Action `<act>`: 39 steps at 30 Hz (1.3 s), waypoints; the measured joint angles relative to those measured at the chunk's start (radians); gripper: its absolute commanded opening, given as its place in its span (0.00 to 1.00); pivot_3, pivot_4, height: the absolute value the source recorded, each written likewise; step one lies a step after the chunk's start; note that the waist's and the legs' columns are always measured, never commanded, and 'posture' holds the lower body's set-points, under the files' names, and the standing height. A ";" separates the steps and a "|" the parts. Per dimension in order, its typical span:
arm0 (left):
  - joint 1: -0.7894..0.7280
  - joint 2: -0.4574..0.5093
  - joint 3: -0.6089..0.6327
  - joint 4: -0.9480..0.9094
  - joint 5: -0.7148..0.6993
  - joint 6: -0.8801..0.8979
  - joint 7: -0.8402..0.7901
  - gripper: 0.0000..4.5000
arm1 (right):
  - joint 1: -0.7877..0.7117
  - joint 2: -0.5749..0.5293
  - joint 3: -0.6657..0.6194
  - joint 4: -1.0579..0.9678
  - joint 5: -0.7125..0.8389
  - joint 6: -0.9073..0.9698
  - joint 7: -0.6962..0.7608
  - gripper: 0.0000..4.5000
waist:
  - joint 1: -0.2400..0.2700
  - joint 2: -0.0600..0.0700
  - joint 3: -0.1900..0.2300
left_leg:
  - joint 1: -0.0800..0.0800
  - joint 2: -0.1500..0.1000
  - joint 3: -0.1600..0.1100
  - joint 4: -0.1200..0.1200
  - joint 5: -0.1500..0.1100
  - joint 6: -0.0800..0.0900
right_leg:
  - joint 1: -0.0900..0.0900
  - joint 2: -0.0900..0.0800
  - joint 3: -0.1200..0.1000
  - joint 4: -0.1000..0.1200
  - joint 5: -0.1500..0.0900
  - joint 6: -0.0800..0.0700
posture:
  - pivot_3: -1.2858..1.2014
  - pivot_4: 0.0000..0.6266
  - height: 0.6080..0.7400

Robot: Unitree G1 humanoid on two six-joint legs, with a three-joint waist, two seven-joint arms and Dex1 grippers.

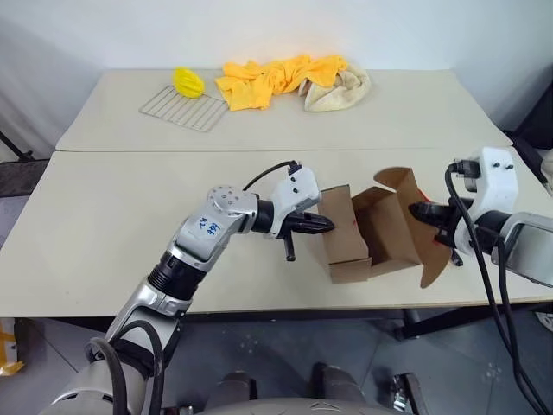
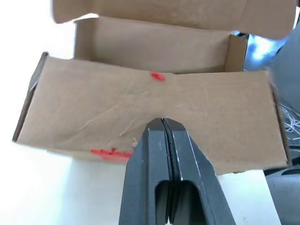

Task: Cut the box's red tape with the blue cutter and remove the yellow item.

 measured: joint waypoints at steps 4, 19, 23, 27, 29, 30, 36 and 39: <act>0.015 0.006 0.008 -0.006 0.000 0.008 0.010 0.00 | 0.031 -0.008 0.007 0.054 -0.076 0.053 0.090 0.00 | 0.001 0.000 0.000 | 0.000 0.000 0.000 0.000 0.000 0.000 | 0.000 0.000 0.000 0.000 0.000 0.000 | 0.52 0.24 1.00; 0.101 0.014 -0.037 0.075 0.098 0.038 0.036 0.00 | 0.056 0.151 0.027 0.177 -0.241 0.130 0.276 0.00 | 0.037 0.003 0.000 | -0.010 -0.006 -0.001 0.004 -0.001 0.002 | -0.006 -0.001 -0.002 -0.001 0.001 0.000 | 0.52 0.24 1.00; 0.100 -0.007 -0.032 0.089 0.112 0.028 0.040 0.00 | 0.064 0.175 0.010 0.184 -0.286 0.138 0.313 0.00 | 0.040 0.003 0.000 | -0.010 -0.007 -0.001 0.004 -0.001 0.002 | -0.006 -0.002 -0.002 -0.002 0.001 0.001 | 0.52 0.24 1.00; 0.090 -0.027 -0.025 0.123 0.118 0.012 0.041 0.00 | 0.064 0.207 -0.006 0.186 -0.357 0.145 0.365 0.00 | 0.040 0.003 0.000 | -0.010 -0.007 -0.001 0.005 -0.001 0.002 | -0.005 -0.002 -0.002 -0.002 0.002 0.002 | 0.52 0.24 1.00; 0.086 -0.034 -0.025 0.132 0.123 0.007 0.041 0.00 | 0.065 0.217 -0.008 0.180 -0.407 0.145 0.402 0.05 | 0.040 0.003 0.000 | -0.010 -0.007 -0.001 0.005 -0.001 0.002 | -0.005 -0.002 -0.002 -0.002 0.002 0.002 | 0.52 0.24 1.00; 0.082 -0.037 -0.025 0.140 0.126 0.005 0.041 0.00 | 0.065 0.225 -0.009 0.176 -0.436 0.142 0.421 0.10 | 0.039 0.003 0.000 | -0.010 -0.007 -0.001 0.005 -0.001 0.002 | -0.005 -0.002 -0.002 -0.002 0.002 0.002 | 0.52 0.24 1.00; 0.077 -0.041 -0.023 0.150 0.131 -0.004 0.040 0.00 | 0.071 0.260 -0.014 0.154 -0.544 0.147 0.515 0.52 | 0.039 0.003 0.000 | -0.010 -0.008 -0.001 0.005 -0.001 0.002 | -0.006 -0.002 -0.002 -0.002 0.002 0.003 | 0.52 0.24 1.00; 0.077 -0.040 -0.023 0.150 0.132 -0.004 0.040 0.00 | 0.071 0.260 -0.048 0.142 -0.567 0.149 0.563 0.74 | 0.040 0.003 0.000 | -0.010 -0.008 -0.001 0.005 -0.001 0.002 | -0.006 -0.002 -0.002 -0.002 0.002 0.003 | 0.52 0.24 1.00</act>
